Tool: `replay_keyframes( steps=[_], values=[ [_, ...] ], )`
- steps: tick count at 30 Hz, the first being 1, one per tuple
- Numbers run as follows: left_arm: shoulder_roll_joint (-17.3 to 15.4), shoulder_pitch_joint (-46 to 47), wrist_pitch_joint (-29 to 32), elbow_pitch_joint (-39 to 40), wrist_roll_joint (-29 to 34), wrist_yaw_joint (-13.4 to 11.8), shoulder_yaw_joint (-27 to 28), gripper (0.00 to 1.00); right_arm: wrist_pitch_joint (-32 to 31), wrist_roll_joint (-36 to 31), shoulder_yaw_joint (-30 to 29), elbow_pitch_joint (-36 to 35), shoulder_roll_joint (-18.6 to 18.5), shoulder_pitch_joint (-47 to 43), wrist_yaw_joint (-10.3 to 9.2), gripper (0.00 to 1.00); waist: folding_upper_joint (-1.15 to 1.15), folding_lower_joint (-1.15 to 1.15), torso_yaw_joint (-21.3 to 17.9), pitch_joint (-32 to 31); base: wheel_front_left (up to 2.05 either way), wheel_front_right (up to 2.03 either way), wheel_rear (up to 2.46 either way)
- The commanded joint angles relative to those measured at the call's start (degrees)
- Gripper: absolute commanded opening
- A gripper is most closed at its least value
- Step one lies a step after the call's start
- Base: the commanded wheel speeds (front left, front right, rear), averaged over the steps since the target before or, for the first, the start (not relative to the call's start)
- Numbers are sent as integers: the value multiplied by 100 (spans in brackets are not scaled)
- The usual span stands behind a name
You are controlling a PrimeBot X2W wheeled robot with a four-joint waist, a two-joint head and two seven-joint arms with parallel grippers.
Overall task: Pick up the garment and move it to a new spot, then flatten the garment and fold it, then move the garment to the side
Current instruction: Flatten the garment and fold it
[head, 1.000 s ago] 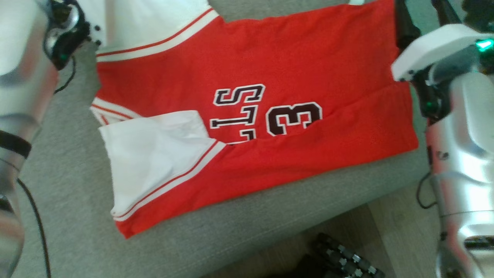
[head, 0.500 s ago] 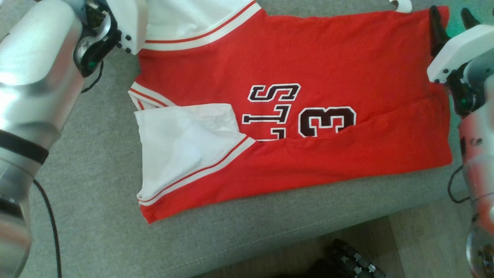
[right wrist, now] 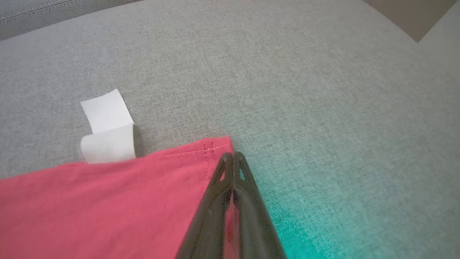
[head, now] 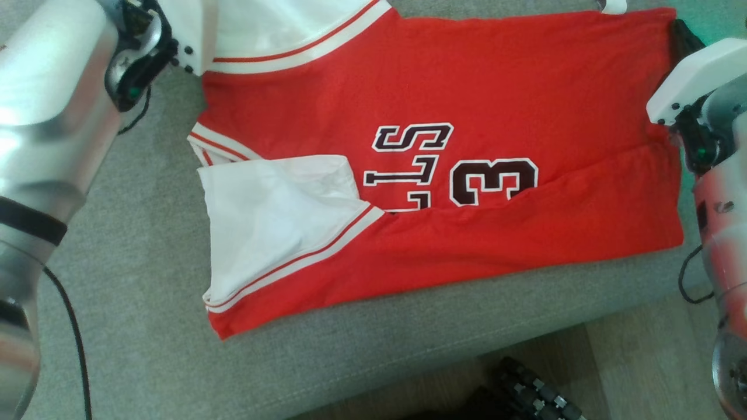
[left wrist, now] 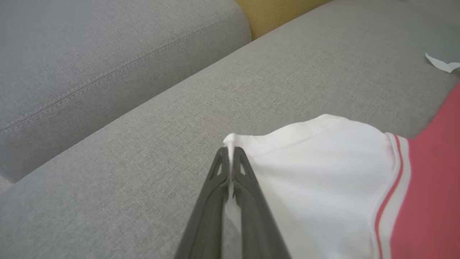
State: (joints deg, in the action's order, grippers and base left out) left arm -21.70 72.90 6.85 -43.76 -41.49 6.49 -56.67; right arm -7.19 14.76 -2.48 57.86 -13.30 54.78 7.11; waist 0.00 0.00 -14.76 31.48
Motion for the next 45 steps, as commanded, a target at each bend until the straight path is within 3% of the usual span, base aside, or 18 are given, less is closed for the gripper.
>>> replay_keyframes(
  steps=[1, 11, 23, 32, 45],
  values=[
    [-245, 357, -97, 109, 13, -62, 201, 0, 95, 46, 83, -124, -60, 125, 37, 0, 0, 0, -6, -2, 0, 0, 0],
    [-290, 573, -606, -53, 41, -334, 403, 0, 770, 224, 215, -194, -86, 522, 37, 0, 0, 0, 34, 31, 0, 0, 0],
    [-88, 946, -1471, -381, 178, -593, 552, 0, 1642, 279, 294, -109, -32, 1197, 37, 0, 0, 0, 175, 143, 0, 0, 0],
    [95, 765, -1835, -648, 201, -364, 412, 0, 1968, 454, 548, 123, -63, 1064, 37, 0, 0, 0, 336, -52, 0, 0, 0],
    [-222, -286, -2003, -124, 84, -204, 233, 0, 1893, 1182, 931, 80, -410, 101, 37, 0, 0, 0, 620, -877, 0, 0, 0]
  ],
)
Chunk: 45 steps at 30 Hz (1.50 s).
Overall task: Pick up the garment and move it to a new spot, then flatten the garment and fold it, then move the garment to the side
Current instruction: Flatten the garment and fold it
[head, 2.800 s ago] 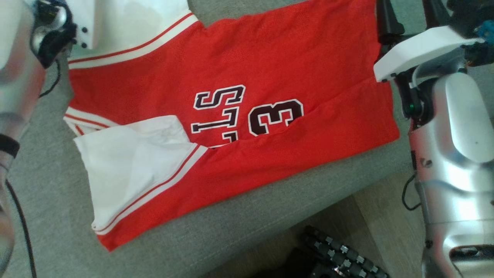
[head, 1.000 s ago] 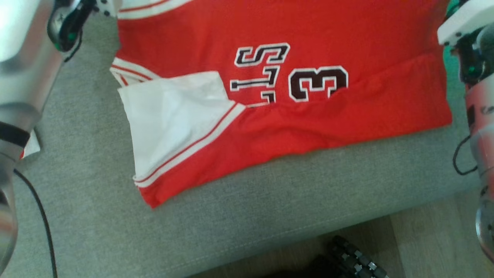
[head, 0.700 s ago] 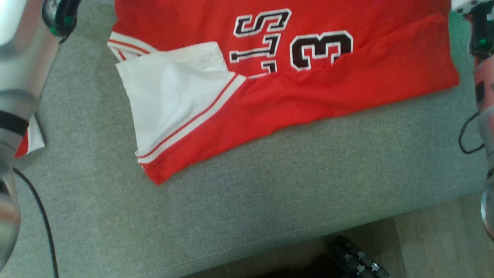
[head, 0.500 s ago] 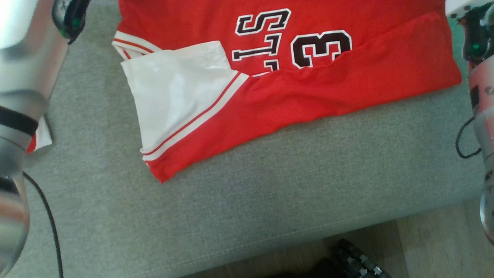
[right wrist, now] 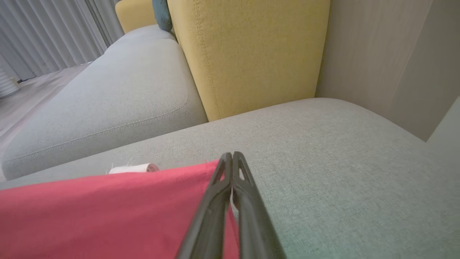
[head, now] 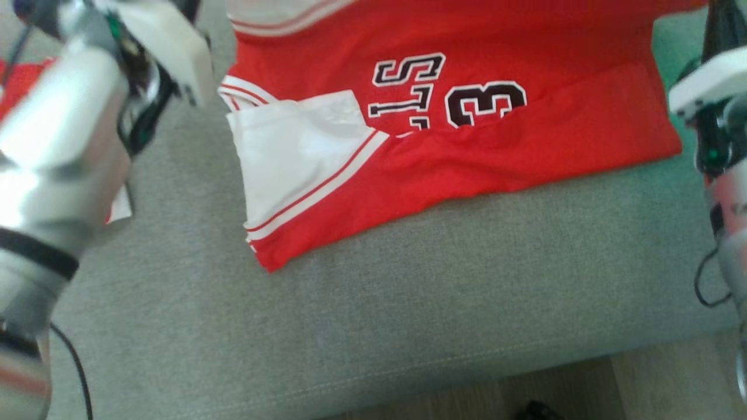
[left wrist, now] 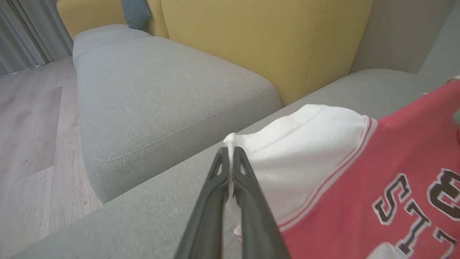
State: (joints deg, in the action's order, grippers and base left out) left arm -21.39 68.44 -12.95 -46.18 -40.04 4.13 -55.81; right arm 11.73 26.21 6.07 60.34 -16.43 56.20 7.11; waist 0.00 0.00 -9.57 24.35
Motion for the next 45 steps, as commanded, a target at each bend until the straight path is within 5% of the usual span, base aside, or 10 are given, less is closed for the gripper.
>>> replay_keyframes(
  steps=[1, 18, 29, 30, 31, 32, 45],
  values=[
    [-303, 32, -4, 225, -87, 24, 130, 0, -38, 95, 121, -192, -143, -138, 37, 0, 0, 0, 133, -235, 0, 0, 0],
    [-1627, -2108, 1239, 3368, -314, -756, -478, 0, -1457, 662, 759, -514, -844, -1343, 37, 0, 0, 0, 440, -916, 0, 0, 0],
    [-1747, -2442, 1535, 3786, -204, -969, -787, 0, -2428, 807, 980, -765, -952, -1633, 37, 0, 0, 0, 319, -883, 0, 0, 0],
    [-1725, -2457, 1530, 3758, -191, -975, -810, 31, -2500, 783, 986, -776, -968, -1651, 37, 90, 0, 0, 307, -889, 0, 0, 0],
    [-1700, -2468, 1508, 3728, -173, -985, -826, 92, -2522, 763, 966, -799, -977, -1662, 37, 100, 0, 0, 296, -900, 0, 0, 0],
    [-1670, -2477, 1483, 3700, -154, -1000, -840, 100, -2505, 757, 912, -828, -982, -1660, 37, 100, 0, 0, 288, -912, 0, 0, 0],
    [-1194, -2600, 480, 3391, -564, -1585, -104, 100, -1711, 392, 375, -1808, -860, -1714, 37, 100, 0, 0, 351, -1119, 0, 0, 0]
  ],
)
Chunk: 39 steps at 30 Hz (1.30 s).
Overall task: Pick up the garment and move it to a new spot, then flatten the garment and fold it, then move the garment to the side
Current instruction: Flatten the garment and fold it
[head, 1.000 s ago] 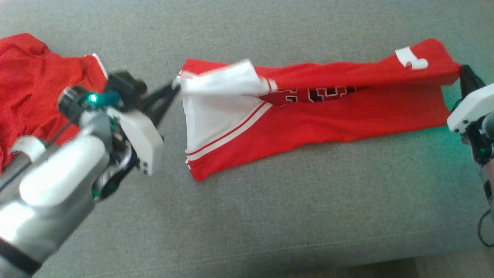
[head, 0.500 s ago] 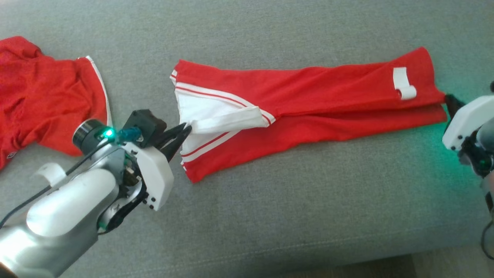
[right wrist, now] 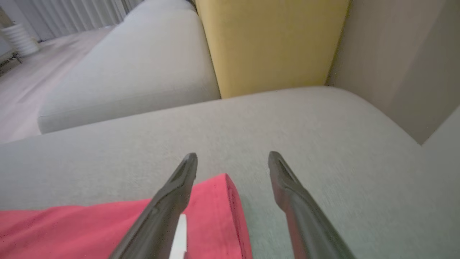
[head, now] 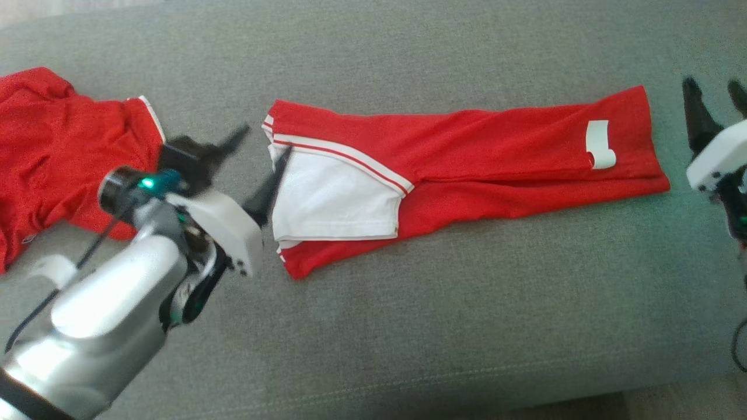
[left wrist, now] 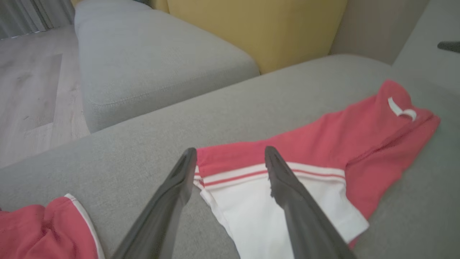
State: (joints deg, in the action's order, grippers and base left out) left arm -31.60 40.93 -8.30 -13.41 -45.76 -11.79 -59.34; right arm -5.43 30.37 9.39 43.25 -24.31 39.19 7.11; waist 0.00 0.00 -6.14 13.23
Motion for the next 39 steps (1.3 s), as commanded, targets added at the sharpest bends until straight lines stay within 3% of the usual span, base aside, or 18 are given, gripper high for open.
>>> replay_keyframes(
  steps=[1, 7, 11, 15, 21, 29, 39],
  values=[
    [-119, 124, -127, 80, -53, -61, 357, 100, 123, -67, 69, -270, -40, -64, 37, 100, 0, 0, 24, -28, 0, 0, 0],
    [356, -276, -652, 70, -413, -432, 1372, 100, 981, -337, 189, -1250, 161, -578, 37, 100, 0, 0, 129, -146, 0, 0, 0],
    [926, -910, -666, 498, 33, -560, 2676, 100, 1529, -576, 96, -1637, 362, -1019, 37, 100, 0, 0, 222, -208, 0, 0, 0],
    [1588, -1757, -668, 787, 690, -318, 3648, 100, 1796, -864, -76, -1816, 613, -1381, 37, 100, 0, 0, 269, -240, 0, 0, 0],
    [2168, -2317, -669, 721, 1469, 245, 4327, 100, 1875, -1151, -376, -1921, 812, -1626, 37, 100, 0, 0, 362, -208, 0, 0, 0],
    [2532, -2353, -669, 485, 2007, 776, 4767, 100, 1238, -1376, -1621, -1190, 1124, -1435, 37, 100, 0, 0, 460, 51, 0, 0, 0],
    [2731, -2257, -669, 275, 2305, 1094, 5011, 100, 729, -1900, -2891, -584, 1562, -904, 37, 100, 0, 0, 528, 425, 0, 0, 0]
  ],
)
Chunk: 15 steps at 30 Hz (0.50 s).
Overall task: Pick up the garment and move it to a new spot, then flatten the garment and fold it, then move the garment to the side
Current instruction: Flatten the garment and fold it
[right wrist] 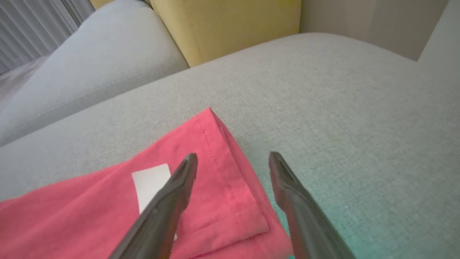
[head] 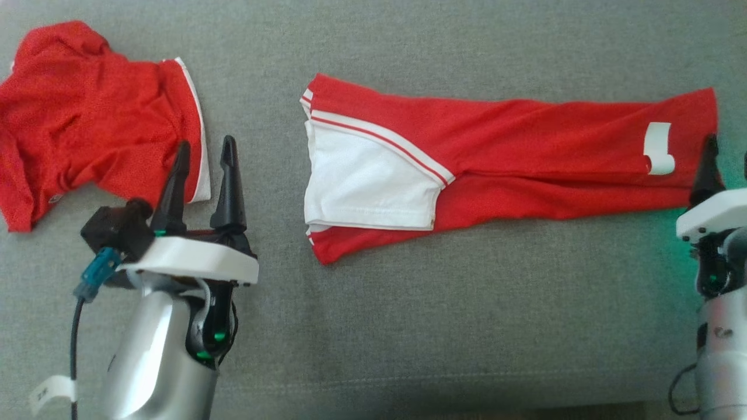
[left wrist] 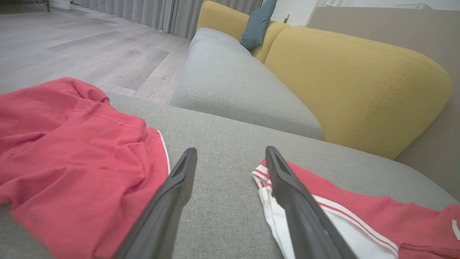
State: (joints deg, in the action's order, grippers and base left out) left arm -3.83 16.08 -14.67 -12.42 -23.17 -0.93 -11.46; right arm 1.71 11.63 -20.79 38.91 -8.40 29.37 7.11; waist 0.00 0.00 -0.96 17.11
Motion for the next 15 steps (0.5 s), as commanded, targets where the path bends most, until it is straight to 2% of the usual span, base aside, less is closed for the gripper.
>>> replay_keyframes(
  steps=[1, 5, 14, 15],
  values=[
    [-33, 246, -32, 164, 74, 30, 241, 100, -45, -110, 45, -110, -10, 129, 37, 100, 0, 0, 15, 71, 0, 0, 0],
    [18, 326, -32, 147, 180, 116, 343, 100, -355, -412, -372, 24, 124, 339, 37, 100, 0, 0, 20, 239, 0, 0, 0],
    [56, 428, -32, 103, 345, 236, 587, 100, -742, -527, -645, 53, 367, 466, 37, 100, 0, 0, -65, 420, 0, 0, 0],
    [59, 435, -32, 99, 356, 244, 611, 100, -760, -513, -642, 50, 379, 471, 37, 56, 0, 0, -77, 428, 0, 0, 0]
  ],
)
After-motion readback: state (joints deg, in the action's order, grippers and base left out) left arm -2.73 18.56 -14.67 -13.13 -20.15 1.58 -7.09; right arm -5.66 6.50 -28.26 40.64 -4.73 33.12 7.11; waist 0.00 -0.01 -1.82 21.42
